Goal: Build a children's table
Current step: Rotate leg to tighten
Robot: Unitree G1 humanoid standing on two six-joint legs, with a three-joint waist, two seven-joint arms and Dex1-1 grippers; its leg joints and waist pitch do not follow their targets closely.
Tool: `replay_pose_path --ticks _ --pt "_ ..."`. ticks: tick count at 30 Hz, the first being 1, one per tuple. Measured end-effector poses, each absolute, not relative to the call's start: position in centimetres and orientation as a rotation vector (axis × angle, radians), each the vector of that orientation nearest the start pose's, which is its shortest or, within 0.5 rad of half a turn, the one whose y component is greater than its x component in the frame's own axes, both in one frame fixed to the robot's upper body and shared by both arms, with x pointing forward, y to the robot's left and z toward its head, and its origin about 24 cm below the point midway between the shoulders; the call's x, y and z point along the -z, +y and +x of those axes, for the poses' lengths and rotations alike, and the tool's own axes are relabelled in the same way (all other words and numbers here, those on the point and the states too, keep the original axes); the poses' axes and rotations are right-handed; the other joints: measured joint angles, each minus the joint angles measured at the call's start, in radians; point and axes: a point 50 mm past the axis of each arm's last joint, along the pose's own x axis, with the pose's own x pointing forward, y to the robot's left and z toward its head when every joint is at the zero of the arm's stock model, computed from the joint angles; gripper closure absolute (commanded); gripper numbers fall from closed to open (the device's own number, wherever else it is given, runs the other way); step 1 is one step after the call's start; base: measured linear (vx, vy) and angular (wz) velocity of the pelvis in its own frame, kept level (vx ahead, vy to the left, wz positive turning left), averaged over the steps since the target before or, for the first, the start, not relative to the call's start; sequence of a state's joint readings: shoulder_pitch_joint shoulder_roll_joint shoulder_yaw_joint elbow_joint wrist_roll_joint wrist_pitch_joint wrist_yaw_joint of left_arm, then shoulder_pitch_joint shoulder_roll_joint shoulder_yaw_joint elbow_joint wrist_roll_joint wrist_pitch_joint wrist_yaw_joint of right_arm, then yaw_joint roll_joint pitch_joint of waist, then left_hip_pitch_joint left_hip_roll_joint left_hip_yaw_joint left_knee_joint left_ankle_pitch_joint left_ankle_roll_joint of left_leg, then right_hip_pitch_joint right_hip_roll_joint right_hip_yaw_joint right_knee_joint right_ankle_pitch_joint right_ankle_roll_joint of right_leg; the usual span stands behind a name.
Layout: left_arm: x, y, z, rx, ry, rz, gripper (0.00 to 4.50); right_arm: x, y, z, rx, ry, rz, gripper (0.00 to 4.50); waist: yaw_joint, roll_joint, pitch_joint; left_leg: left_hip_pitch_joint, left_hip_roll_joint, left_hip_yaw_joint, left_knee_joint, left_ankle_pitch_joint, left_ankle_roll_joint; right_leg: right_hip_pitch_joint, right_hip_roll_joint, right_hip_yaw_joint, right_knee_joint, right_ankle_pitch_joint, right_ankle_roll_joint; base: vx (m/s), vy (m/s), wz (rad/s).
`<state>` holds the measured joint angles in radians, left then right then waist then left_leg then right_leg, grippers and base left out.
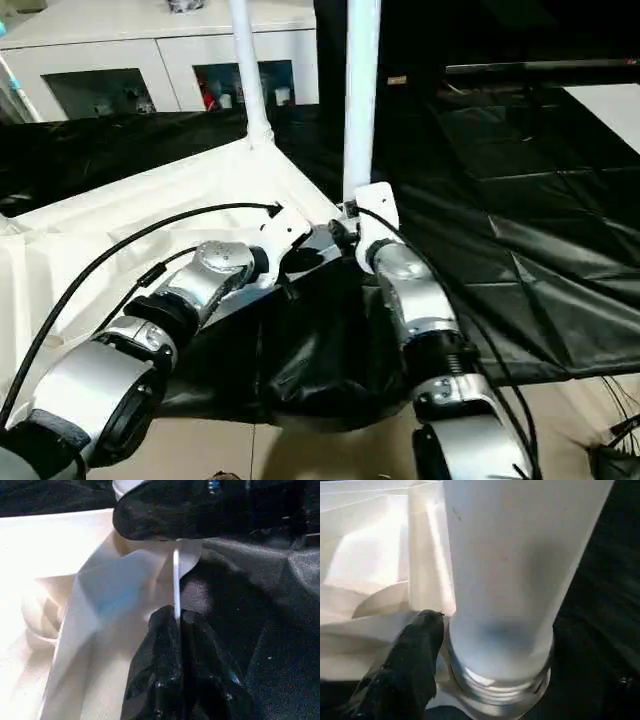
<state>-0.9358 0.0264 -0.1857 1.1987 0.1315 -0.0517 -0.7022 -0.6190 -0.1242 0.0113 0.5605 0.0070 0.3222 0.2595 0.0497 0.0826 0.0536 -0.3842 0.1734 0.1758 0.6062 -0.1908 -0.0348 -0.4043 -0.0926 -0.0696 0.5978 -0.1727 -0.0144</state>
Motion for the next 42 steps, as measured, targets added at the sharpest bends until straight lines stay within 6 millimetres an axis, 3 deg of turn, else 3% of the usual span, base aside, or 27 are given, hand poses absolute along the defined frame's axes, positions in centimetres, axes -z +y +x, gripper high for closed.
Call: replay_pose_path --ticks 4,10,21,22,24,25,34,42 --pt "-5.2 5.6 35.8 1.074 0.347 0.377 4.5 -6.5 -15.4 34.5 -0.461 0.303 -0.193 0.73 0.013 0.001 0.0 0.0 0.0 0.0 -0.001 0.0 0.001 0.0 0.0 0.0 -0.001 0.0 0.0 0.0 0.0 0.0" --pt "-4.9 7.1 34.9 1.223 0.333 0.407 4.5 -7.1 -17.5 32.4 -0.655 0.297 -0.255 0.73 0.016 0.004 -0.002 0.0 0.001 0.0 -0.001 0.001 0.002 0.0 0.0 -0.001 0.0 0.0 0.0 0.0 0.0 0.0" --pt "-5.0 8.8 33.9 1.357 0.309 0.443 4.5 -7.3 -17.5 30.7 -0.802 0.303 -0.22 0.73 0.03 0.004 -0.002 -0.001 0.001 0.0 -0.001 0.001 0.002 0.0 0.0 -0.001 0.0 0.0 0.0 0.0 0.0 0.0" --pt "-5.1 8.9 33.9 1.361 0.307 0.441 4.22 -7.5 -17.5 30.7 -0.807 0.298 -0.218 0.7 0.031 0.004 -0.002 -0.001 0.001 0.0 -0.001 0.001 0.002 -0.001 0.0 -0.001 0.0 0.0 0.0 0.0 0.0 0.0" --pt "-5.3 9.1 33.9 1.372 0.311 0.418 4.22 -7.7 -17.4 30.7 -0.814 0.288 -0.218 0.7 0.036 0.005 -0.002 -0.002 0.001 0.0 -0.001 0.001 0.002 -0.002 0.0 -0.001 0.0 0.0 0.0 0.0 0.0 0.0" --pt "-5.4 9.2 33.9 1.379 0.314 0.4 3.86 -7.7 -17.4 30.6 -0.82 0.285 -0.216 0.7 0.036 0.005 -0.002 -0.003 0.001 0.0 -0.001 0.001 0.002 -0.002 0.0 -0.001 0.0 0.0 0.0 0.0 0.0 0.0" --pt "-7.6 8.8 34.4 1.423 0.242 0.395 3.24 -7.7 -17.9 30.5 -0.798 0.294 -0.227 0.7 0.039 0.005 -0.002 -0.003 0.001 0.001 0.0 0.001 0.002 -0.002 0.0 0.0 0.0 0.0 0.0 0.0 0.0 0.0" --pt "-7.6 8.2 35.1 1.331 0.249 0.422 2.65 -7.6 -17.9 30.3 -0.795 0.293 -0.228 0.7 0.037 0.005 -0.002 -0.003 0.001 0.001 0.0 0.001 0.002 -0.002 0.0 0.0 0.0 0.0 0.0 0.0 0.0 0.0"
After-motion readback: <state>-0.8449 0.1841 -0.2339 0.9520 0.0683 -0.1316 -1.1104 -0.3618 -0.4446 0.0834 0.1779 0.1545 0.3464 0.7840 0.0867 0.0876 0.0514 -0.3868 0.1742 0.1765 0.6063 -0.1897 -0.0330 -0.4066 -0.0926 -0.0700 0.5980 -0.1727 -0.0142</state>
